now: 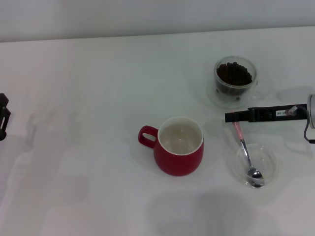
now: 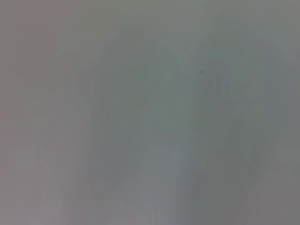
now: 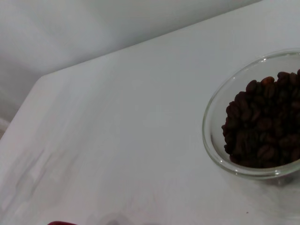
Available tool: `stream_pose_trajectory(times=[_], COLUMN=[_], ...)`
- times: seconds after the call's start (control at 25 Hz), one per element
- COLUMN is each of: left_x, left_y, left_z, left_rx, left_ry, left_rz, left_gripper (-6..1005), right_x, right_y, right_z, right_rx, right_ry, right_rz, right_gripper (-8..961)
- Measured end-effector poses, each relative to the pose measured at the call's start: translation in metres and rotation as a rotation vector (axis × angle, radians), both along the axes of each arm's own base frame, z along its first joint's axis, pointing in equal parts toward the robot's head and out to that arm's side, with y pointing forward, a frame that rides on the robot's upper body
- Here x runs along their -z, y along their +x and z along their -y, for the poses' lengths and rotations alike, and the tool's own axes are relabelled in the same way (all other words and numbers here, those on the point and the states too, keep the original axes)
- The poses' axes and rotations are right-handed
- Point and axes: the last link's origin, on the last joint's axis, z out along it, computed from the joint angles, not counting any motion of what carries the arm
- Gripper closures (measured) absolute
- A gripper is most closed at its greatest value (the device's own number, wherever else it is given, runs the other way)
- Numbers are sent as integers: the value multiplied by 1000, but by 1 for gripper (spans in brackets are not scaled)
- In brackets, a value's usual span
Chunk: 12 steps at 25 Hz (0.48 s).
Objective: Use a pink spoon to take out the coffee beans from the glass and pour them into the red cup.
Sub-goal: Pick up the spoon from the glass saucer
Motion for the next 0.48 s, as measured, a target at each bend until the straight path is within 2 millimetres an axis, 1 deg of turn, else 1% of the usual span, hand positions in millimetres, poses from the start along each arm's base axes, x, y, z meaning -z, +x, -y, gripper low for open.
stream_pose_trajectory(times=[0.24, 0.48], left_x=[1, 1], left_y=[0, 0], left_z=[1, 1], left_rx=[-1, -1], left_ry=[-1, -2], left_rz=[4, 7], left_gripper=[509, 509], right_x=[-3, -19], right_y=[1, 2], right_z=[2, 5], right_rx=[1, -15], right_ry=[5, 37], right_rz=[-11, -18], right_gripper=[789, 792])
